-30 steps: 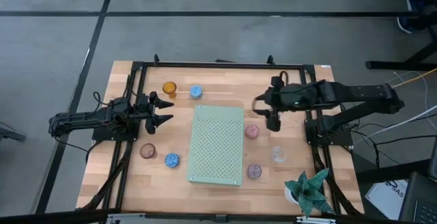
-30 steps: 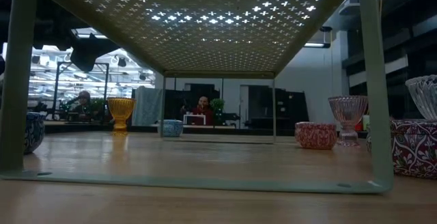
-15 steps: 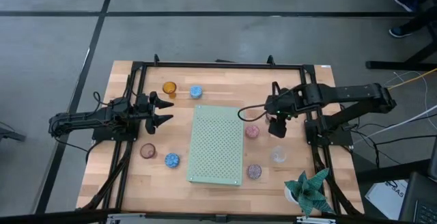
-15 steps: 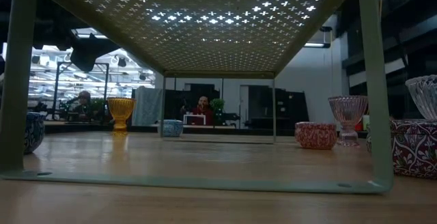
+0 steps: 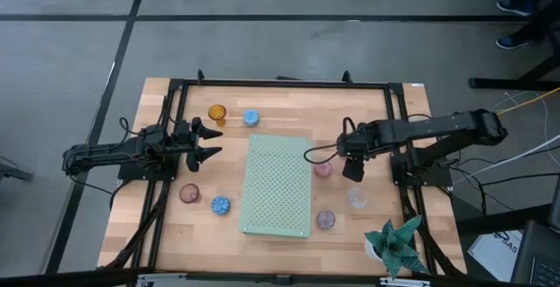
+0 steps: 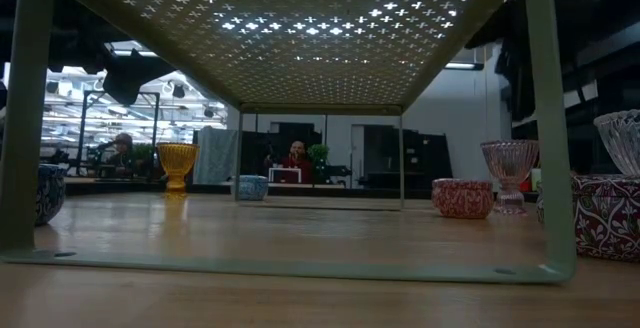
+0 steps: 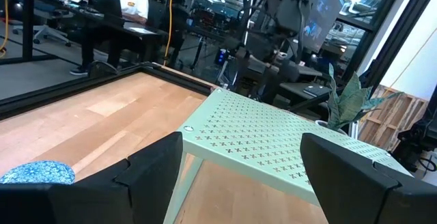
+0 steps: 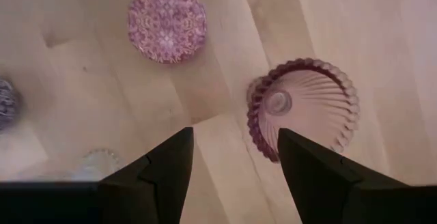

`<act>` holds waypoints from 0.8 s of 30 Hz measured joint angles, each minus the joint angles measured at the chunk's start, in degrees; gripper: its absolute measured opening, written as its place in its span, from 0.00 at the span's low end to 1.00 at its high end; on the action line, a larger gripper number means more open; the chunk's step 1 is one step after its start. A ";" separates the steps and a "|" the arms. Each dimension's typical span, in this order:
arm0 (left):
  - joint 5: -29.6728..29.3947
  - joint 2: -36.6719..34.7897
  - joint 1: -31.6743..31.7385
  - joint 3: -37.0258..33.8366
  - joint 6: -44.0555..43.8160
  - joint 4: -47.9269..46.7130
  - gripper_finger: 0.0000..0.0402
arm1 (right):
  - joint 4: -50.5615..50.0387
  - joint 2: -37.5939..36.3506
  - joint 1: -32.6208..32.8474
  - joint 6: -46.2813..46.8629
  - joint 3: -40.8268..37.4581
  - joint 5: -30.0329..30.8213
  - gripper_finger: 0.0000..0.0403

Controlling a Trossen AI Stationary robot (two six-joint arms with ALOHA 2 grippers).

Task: Pick & Place candle stick holders
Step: Put the top pink candle holder on the shelf

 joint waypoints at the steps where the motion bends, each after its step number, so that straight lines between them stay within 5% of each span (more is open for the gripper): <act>1: 0.00 0.00 0.00 -0.02 0.00 -0.02 0.73 | 0.71 0.00 0.00 -0.16 -0.76 0.00 0.54; 12: 0.00 0.00 -0.01 0.00 0.00 -0.01 0.73 | 2.45 0.00 0.00 -3.46 -4.74 6.05 0.52; 24: 0.00 0.00 -0.01 0.00 0.00 -0.02 0.73 | 4.74 4.15 0.00 -7.81 -4.76 6.05 0.32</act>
